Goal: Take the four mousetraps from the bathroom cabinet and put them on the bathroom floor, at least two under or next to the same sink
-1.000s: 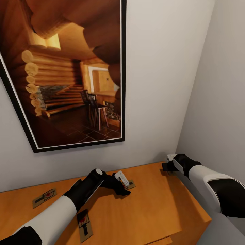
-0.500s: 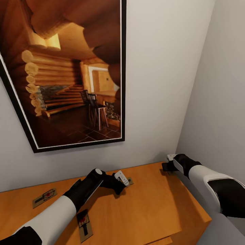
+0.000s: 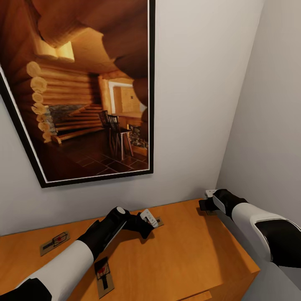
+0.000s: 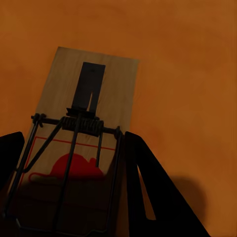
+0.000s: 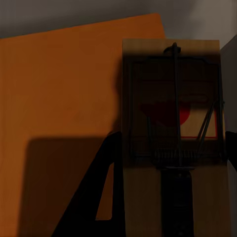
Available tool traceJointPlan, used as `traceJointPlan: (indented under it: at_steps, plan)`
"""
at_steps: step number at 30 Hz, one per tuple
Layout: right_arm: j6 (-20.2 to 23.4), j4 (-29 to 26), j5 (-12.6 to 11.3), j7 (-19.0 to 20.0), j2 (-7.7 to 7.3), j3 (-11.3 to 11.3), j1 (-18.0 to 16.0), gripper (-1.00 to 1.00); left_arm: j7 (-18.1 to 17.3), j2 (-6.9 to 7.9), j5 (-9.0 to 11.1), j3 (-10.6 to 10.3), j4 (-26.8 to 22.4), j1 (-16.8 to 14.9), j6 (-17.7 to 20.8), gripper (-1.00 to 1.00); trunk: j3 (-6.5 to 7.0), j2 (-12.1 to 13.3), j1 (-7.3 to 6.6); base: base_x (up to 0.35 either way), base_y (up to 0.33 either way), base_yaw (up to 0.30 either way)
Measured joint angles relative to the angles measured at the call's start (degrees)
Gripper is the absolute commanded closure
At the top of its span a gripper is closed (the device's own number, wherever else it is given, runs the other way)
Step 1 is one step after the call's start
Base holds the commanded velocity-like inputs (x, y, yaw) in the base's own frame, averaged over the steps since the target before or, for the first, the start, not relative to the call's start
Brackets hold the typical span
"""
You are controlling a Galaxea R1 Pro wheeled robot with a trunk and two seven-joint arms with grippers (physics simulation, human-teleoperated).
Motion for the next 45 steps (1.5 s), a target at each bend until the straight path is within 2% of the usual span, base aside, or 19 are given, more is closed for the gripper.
traceJointPlan:
  at_steps: [28,45]
  plan:
    - [0.0,0.0,0.0,0.0,0.0,0.0,0.0,1.0,0.4,0.09,-0.1,0.3,0.0,0.0,-0.1,1.0,-0.01,0.0,0.0,0.0,0.0,0.0]
    - [0.0,0.1,-0.2,0.0,-0.01,-0.2,0.1,1.0,0.5,0.01,-0.4,0.2,0.0,0.0,-0.2,1.0,3.02,6.8,-3.72,0.0,0.0,0.0]
